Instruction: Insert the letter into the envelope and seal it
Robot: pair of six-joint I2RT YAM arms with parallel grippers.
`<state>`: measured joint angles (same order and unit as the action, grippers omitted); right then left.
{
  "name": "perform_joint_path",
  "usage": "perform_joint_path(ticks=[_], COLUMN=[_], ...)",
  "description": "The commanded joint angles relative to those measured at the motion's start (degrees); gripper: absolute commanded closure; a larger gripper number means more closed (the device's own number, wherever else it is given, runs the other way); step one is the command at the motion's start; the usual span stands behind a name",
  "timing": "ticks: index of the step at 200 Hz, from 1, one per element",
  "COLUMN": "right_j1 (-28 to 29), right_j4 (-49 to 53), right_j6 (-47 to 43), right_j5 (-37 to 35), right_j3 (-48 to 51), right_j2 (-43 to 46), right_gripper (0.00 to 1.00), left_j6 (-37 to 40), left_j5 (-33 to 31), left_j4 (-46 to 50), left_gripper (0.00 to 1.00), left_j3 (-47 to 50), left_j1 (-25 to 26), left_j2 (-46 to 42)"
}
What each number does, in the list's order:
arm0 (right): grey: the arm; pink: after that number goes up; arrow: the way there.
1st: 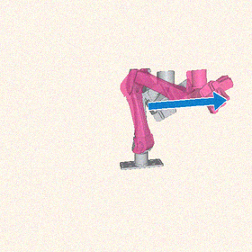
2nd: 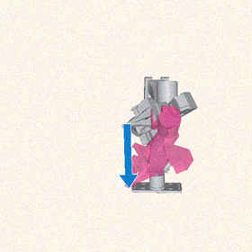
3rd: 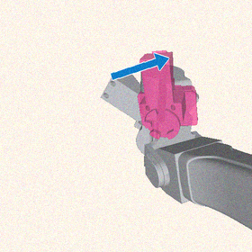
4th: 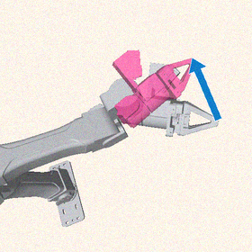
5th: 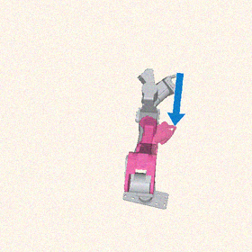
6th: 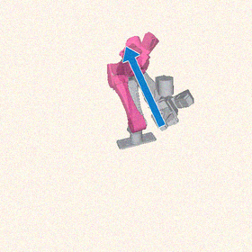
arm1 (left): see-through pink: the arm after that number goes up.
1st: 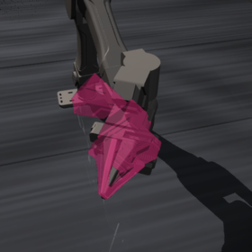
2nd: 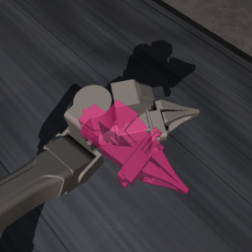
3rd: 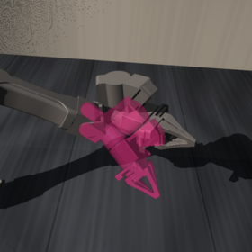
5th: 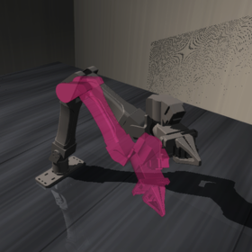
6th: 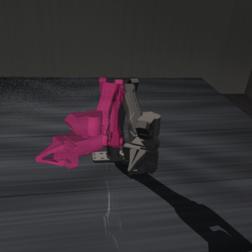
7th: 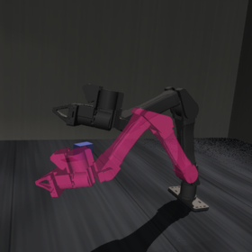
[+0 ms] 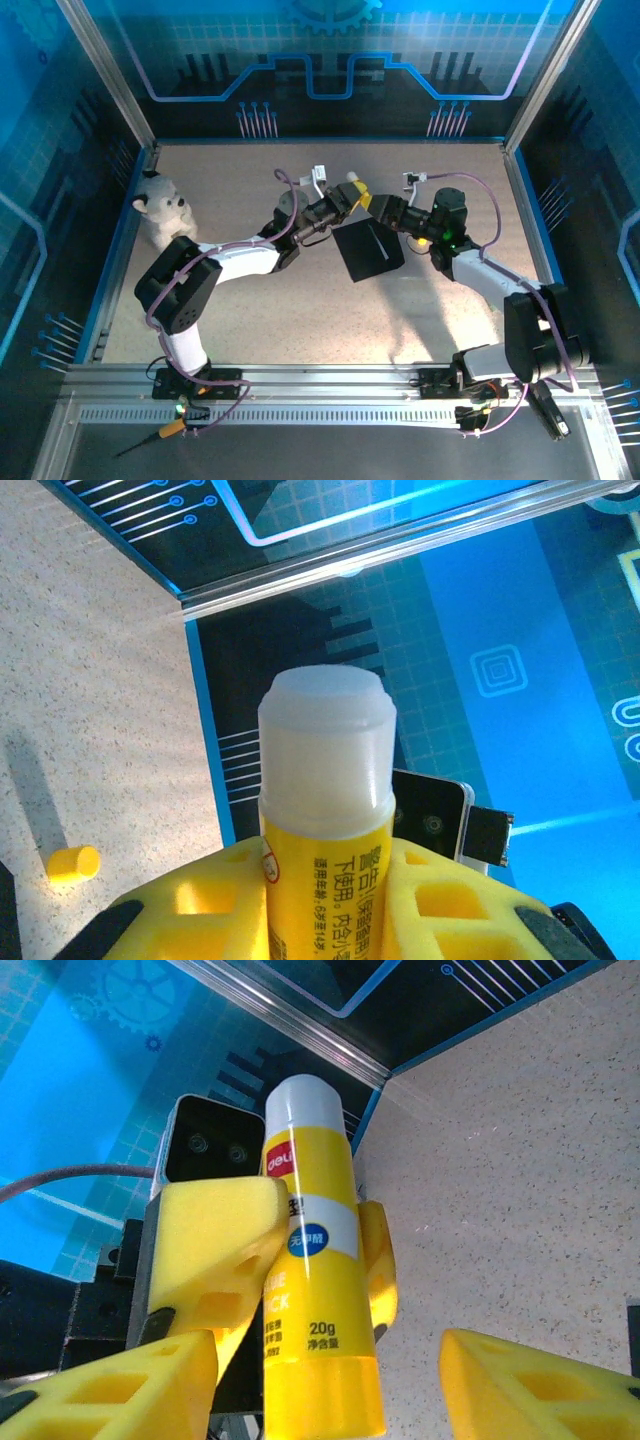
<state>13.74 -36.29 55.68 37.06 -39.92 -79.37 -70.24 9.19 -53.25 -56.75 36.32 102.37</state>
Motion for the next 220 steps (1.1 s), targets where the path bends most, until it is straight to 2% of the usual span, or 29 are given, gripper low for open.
perform_joint_path(ticks=[1, 31, 67, 144, 186, 195, 211, 220], right_j1=[1.0, 1.1, 1.2, 1.7, 1.8, 1.8, 1.7, 1.7], right_j4=[-4.2, -5.2, -6.5, -9.4, -9.9, -9.7, -8.4, -7.2], right_j6=[1.0, 1.3, 1.8, 3.6, 4.3, 4.2, 3.6, 3.0], right_j5=[-0.7, -1.1, -1.4, -1.4, -1.4, -1.5, -1.9, -2.1], right_j3=[0.1, 0.3, 0.5, 0.5, 0.4, 0.2, 0.1, -0.2], right_j2=[-1.0, -1.4, -1.7, -3.0, -2.9, -2.6, -1.8, -1.1], right_gripper=[0.41, 0.49, 0.67, 0.65, 0.79, 0.8, 0.81, 0.81], left_j6=[-1.1, -1.3, -1.5, -1.8, -1.5, -1.3, -0.5, 0.3], left_j5=[-1.1, -1.3, -1.5, -2.6, -2.7, -2.8, -2.9, -2.9], left_j4=[-4.4, -4.5, -4.7, -6.2, -6.1, -6.1, -5.2, -4.2], left_gripper=[1.0, 1.0, 1.0, 1.0, 1.0, 0.92, 0.84, 0.75], left_j3=[0.7, 0.7, 1.2, 1.1, 1.2, 1.5, 1.9, 2.1], left_j1=[0.6, 0.7, 0.9, 0.9, 0.8, 0.8, 0.8, 0.7], left_j2=[1.1, 0.9, 0.7, 0.9, 0.7, 0.6, -0.1, -0.7])
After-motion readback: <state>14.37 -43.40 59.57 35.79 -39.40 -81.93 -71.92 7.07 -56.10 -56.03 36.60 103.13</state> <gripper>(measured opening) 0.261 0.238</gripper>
